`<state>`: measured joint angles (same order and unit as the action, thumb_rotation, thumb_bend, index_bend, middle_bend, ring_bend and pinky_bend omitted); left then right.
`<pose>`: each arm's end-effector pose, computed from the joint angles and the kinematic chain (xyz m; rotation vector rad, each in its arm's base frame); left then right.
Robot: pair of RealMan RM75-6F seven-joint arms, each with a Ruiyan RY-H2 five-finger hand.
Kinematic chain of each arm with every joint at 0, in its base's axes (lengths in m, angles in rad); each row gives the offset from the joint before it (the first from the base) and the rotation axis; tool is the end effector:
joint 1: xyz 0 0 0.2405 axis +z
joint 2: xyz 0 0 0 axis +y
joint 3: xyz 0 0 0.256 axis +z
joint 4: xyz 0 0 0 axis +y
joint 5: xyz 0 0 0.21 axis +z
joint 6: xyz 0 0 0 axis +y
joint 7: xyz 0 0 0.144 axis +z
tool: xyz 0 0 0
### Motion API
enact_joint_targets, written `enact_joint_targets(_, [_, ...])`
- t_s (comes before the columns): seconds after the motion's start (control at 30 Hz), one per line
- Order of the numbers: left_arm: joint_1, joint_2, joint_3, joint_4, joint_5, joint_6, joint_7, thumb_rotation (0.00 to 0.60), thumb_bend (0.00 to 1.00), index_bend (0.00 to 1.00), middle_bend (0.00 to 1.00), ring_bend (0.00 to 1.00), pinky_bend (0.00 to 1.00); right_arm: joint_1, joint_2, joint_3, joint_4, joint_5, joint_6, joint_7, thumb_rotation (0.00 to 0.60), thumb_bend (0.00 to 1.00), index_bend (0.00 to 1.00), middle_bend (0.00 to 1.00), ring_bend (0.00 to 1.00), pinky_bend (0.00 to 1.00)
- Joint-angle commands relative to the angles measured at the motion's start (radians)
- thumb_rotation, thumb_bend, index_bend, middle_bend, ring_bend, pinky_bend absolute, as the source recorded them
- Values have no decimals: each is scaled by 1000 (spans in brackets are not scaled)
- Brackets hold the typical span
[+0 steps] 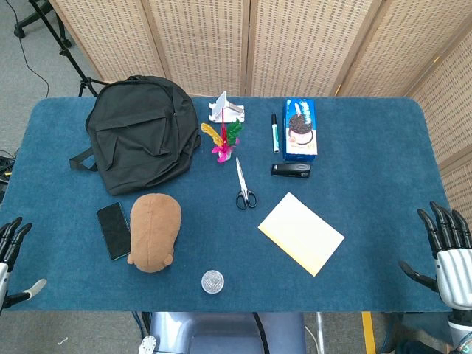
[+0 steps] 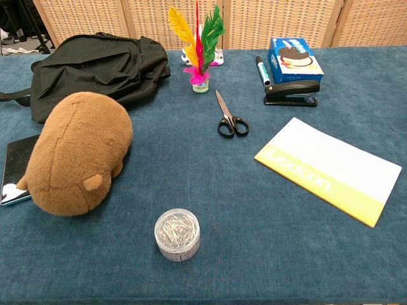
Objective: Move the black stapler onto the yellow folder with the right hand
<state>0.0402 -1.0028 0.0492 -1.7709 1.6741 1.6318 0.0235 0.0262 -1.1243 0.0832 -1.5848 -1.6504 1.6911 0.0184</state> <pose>-0.2831 0.1220 0.1794 -1.4149 -0.9011 -0.9523 -0.2917 -0.1657 0.1826 1.3428 -0.6993 1.0878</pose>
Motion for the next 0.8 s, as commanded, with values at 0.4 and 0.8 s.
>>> enact_joint_targets(0.4, [-12,9,-14,-2,-22,-17,-21,600,0,0,0,0,0,99,7,10,13,-38,-124,36,600,0,0,0,0,0])
enact_joint_targets(0.8, [-36,-10,-42,-10,-99,-71,21,600,0,0,0,0,0,470,-73,140,91,9,-531,104,600,29,101,78,13,86])
